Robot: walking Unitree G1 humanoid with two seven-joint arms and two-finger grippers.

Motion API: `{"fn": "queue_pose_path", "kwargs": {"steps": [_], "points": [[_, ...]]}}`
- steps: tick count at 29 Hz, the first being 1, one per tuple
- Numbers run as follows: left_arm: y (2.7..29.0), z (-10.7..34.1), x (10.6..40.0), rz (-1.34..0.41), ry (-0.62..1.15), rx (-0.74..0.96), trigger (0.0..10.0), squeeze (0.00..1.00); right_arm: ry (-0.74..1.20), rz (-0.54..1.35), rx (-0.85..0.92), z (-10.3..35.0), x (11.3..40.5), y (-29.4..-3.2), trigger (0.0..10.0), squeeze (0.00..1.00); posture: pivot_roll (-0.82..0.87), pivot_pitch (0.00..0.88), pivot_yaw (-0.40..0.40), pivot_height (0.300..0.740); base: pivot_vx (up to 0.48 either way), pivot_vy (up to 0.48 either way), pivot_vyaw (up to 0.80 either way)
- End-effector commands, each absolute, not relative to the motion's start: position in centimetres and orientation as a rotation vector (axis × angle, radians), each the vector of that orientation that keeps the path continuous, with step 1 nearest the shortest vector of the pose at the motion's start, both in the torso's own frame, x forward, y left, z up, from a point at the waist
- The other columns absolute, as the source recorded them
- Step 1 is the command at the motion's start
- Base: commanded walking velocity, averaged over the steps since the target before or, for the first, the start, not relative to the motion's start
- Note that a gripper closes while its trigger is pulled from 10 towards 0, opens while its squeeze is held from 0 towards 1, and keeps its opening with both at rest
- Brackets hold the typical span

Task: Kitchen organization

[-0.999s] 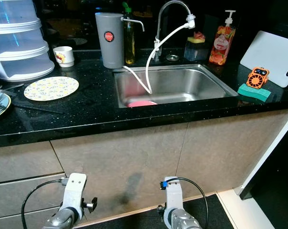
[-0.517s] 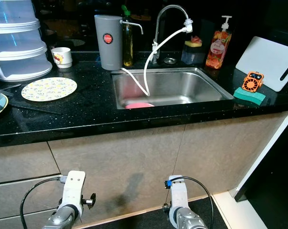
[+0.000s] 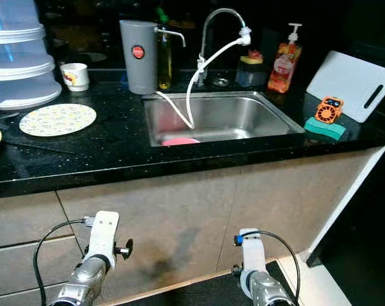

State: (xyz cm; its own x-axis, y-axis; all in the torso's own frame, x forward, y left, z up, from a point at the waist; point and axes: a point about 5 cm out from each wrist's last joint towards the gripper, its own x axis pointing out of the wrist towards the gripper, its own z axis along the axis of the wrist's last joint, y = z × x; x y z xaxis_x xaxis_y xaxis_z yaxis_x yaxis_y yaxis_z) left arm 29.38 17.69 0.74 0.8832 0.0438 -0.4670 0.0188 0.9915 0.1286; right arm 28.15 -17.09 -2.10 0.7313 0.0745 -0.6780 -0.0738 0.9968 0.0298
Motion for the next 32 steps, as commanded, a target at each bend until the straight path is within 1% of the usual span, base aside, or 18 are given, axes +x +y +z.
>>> {"fn": "queue_pose_path", "kwargs": {"steps": [1, 5, 12, 23, 32], "points": [[17.3, 0.5, 29.3, -0.004, 0.500, 0.151, 10.0, 0.00, 0.752, 0.076, 0.008, -2.1, 28.1, -17.3, 10.0, 0.00, -0.03, 0.000, -0.064, 0.740, 0.000, 0.000, 0.00], [17.1, 0.3, 29.3, -0.031, 0.522, 0.171, 10.0, 0.00, 0.738, 0.033, 0.020, -1.9, 28.3, -18.2, 10.0, 0.00, -0.04, 0.000, -0.049, 0.740, 0.000, 0.000, 0.00], [17.2, -1.1, 28.2, -0.024, 0.585, 0.151, 10.0, 0.00, 0.724, -0.007, 0.035, -1.7, 28.3, -19.1, 10.0, 0.00, -0.07, 0.000, -0.018, 0.740, 0.000, 0.000, 0.00], [16.9, -1.6, 27.8, -0.051, 0.600, 0.170, 10.0, 0.00, 0.714, -0.034, 0.038, -1.6, 28.3, -19.8, 10.0, 0.00, -0.10, 0.000, -0.007, 0.740, 0.000, 0.000, 0.00], [16.6, -1.6, 27.8, -0.049, 0.592, 0.150, 10.0, 0.00, 0.716, -0.039, 0.036, -1.7, 28.0, -19.9, 10.0, 0.00, -0.10, 0.000, -0.009, 0.740, 0.000, 0.000, 0.00]]}}
